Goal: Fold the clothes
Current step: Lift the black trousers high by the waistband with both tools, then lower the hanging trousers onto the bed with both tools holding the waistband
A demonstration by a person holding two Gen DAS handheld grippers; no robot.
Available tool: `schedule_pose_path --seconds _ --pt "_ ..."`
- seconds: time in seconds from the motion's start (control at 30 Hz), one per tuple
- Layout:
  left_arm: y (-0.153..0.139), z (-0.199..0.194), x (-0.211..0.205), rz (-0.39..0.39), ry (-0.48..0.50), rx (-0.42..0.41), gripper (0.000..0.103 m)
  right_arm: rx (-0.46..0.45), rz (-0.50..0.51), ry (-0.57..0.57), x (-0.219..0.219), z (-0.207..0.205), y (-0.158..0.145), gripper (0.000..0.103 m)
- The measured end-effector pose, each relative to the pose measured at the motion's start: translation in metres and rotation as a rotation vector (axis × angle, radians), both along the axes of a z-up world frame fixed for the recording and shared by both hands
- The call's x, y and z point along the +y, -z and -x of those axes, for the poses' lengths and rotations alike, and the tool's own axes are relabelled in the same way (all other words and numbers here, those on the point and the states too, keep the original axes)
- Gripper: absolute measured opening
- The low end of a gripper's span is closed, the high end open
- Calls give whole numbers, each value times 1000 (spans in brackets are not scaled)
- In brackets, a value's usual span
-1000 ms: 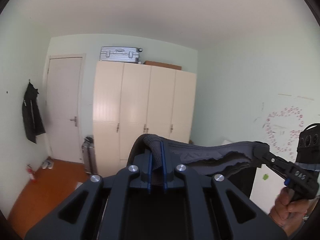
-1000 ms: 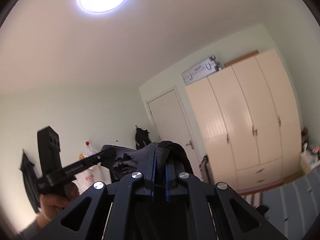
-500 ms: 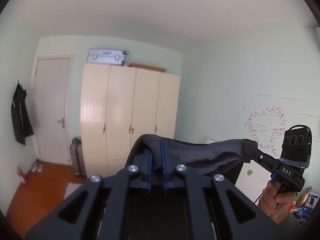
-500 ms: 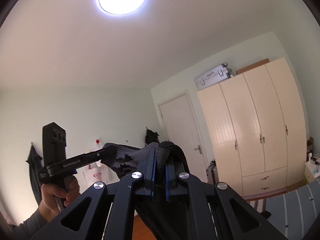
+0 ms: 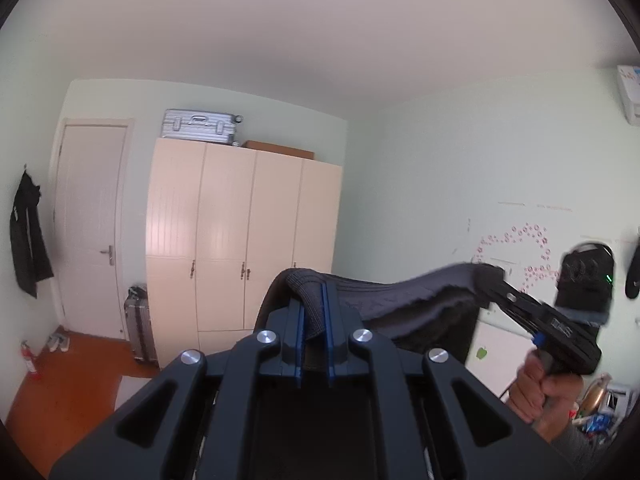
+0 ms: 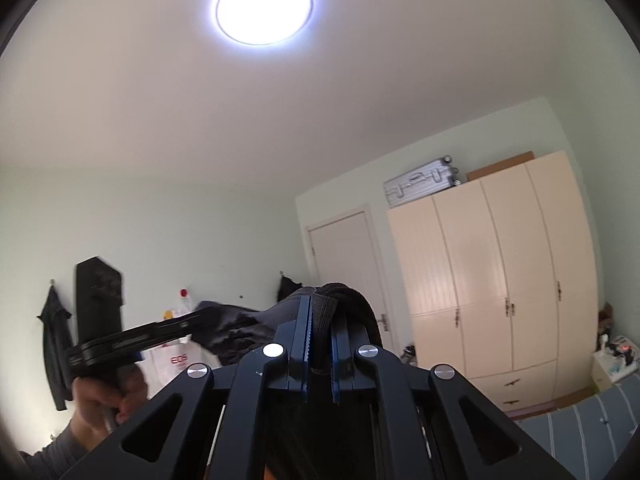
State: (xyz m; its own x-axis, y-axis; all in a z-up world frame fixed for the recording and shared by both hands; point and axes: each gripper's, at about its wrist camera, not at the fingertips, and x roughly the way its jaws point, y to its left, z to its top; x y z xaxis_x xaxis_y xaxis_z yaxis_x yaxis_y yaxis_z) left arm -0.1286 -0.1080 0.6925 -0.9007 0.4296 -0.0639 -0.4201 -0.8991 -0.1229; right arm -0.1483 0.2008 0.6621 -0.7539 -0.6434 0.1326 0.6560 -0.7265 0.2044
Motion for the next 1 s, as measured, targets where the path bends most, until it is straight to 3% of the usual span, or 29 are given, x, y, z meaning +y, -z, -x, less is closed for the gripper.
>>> schedule_pose_path --seconds 0.23,0.4,0.57,0.77,0.9,1.0 --pt "12 -3 -2 -17 60 -11 6 -27 -27 40 2 1 17 6" --pt "29 29 -3 -33 66 -45 6 -57 -34 81 -1 19 32 6" --pt "62 102 0 -54 22 -113 6 -132 -75 121 -6 91 61 6" --pt "100 219 15 -46 -107 -164 6 -230 -82 149 -9 219 100 6" --pt "102 271 23 -71 -158 -156 6 -257 -50 158 -8 283 107 6" --pt "91 271 30 -77 -156 -103 6 -236 -23 159 -3 302 95 6"
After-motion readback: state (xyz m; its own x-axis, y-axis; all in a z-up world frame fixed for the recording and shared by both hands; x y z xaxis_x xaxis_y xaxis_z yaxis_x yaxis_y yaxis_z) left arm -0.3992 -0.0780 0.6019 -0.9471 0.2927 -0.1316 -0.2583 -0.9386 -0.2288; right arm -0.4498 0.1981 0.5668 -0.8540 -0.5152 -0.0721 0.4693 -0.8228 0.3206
